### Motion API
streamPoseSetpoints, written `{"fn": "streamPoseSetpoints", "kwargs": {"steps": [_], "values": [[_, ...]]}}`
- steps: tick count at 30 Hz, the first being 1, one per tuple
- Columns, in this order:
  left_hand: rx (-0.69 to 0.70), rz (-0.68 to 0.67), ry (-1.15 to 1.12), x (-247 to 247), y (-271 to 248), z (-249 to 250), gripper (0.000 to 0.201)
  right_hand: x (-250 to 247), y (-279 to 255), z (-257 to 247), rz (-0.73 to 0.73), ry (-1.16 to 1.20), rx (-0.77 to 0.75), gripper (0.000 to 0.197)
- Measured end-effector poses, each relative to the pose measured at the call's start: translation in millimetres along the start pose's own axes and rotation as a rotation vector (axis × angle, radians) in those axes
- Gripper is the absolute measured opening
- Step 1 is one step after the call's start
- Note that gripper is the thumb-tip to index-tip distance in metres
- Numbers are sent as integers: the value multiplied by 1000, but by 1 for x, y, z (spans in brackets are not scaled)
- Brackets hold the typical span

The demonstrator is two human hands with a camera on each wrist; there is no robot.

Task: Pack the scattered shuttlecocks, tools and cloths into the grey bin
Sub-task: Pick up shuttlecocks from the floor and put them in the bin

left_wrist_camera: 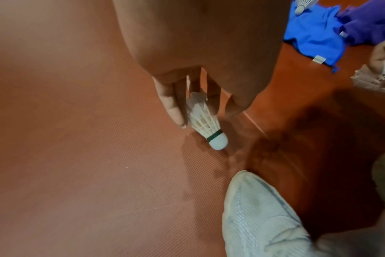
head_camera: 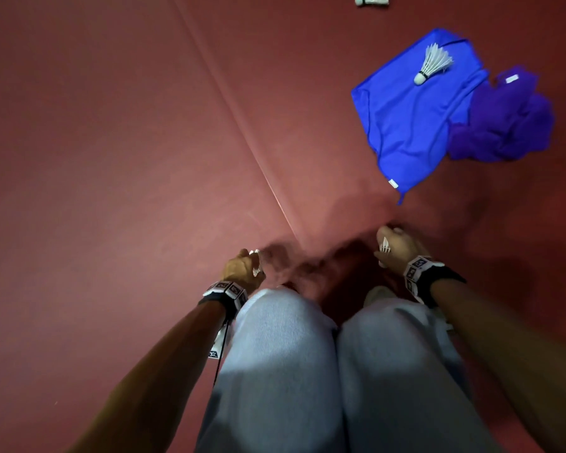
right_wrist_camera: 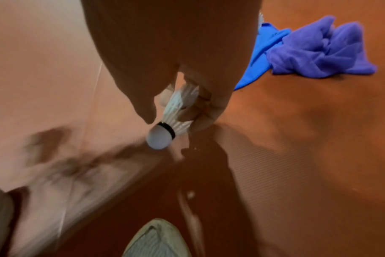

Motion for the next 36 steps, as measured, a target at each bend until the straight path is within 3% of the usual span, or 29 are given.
{"fn": "streamPoseSetpoints", "kwargs": {"steps": [5, 9, 13, 18, 27, 30, 32, 33, 36], "values": [[27, 50, 34, -44, -64, 35, 32, -54, -66, -4, 87, 76, 30, 57], [28, 103, 27, -90, -131, 69, 28, -111, -131, -14, 154, 96, 54, 47], [114, 114, 10, -140, -203, 120, 21, -177, -200, -22, 267, 306, 112, 46], [210, 177, -110, -220, -291, 195, 36, -278, -284, -51, 395, 541, 113, 38], [374, 504, -702, -397, -490, 297, 59, -467, -467, -120, 416, 855, -13, 31], [403, 607, -866, -451, -553, 312, 81, -525, -528, -135, 497, 945, -71, 37], [440, 670, -913, -480, -586, 316, 100, -558, -562, -142, 550, 1002, -141, 35], [466, 700, -887, -493, -603, 318, 99, -571, -578, -146, 574, 1009, -179, 36], [509, 792, -709, -523, -641, 316, 77, -599, -615, -155, 614, 977, -235, 48]]}}
Point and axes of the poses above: each hand's wrist, its own y-axis towards the middle knuckle, its own x-axis out of the palm, z = x × y, the point moved 8 cm from there along y, towards the middle knuckle, and after that the axes turned 11 degrees about -y, right-handed, at the moved point
